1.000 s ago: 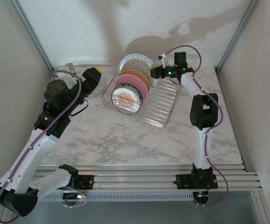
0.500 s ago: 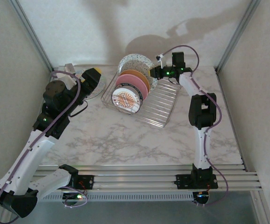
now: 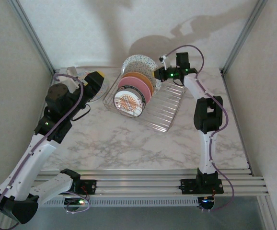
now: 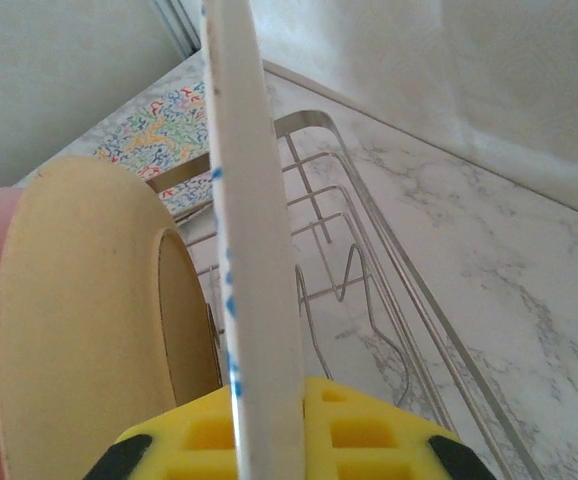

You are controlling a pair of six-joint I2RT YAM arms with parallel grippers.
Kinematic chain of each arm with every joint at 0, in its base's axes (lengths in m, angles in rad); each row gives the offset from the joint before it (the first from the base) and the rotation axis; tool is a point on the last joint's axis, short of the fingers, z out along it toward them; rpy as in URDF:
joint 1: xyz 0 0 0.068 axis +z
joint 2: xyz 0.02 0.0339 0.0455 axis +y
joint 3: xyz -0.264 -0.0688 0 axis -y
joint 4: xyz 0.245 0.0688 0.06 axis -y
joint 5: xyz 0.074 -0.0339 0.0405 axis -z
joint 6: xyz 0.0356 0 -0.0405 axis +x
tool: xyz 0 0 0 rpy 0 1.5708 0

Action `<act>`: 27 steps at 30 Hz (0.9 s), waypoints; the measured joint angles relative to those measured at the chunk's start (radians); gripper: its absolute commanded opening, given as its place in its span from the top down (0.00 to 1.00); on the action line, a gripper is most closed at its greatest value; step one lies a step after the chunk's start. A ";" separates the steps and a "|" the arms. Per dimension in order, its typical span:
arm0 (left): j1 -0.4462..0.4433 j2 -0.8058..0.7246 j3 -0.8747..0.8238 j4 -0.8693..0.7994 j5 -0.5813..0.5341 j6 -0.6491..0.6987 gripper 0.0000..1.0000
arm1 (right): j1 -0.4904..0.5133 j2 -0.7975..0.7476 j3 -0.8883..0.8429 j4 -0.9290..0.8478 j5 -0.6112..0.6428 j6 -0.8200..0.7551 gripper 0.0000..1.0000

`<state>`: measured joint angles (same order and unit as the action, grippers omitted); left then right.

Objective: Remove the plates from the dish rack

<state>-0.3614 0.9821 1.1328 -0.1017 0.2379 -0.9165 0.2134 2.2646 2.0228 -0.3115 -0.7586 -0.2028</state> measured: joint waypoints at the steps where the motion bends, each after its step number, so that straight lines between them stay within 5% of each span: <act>1: 0.000 -0.001 0.000 0.000 0.000 0.000 0.26 | 0.000 -0.011 0.000 -0.006 0.008 -0.004 1.00; 16: -0.018 0.001 -0.003 0.016 0.003 -0.003 0.26 | -0.043 -0.249 -0.074 0.050 0.148 0.003 1.00; 27: -0.069 0.145 0.035 0.072 0.039 0.000 0.25 | -0.102 -0.464 -0.184 0.161 0.234 0.216 1.00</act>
<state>-0.4305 1.1275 1.1675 -0.0296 0.2771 -0.9165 0.1116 1.8008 1.8389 -0.1505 -0.5243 0.0132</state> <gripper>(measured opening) 0.749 0.098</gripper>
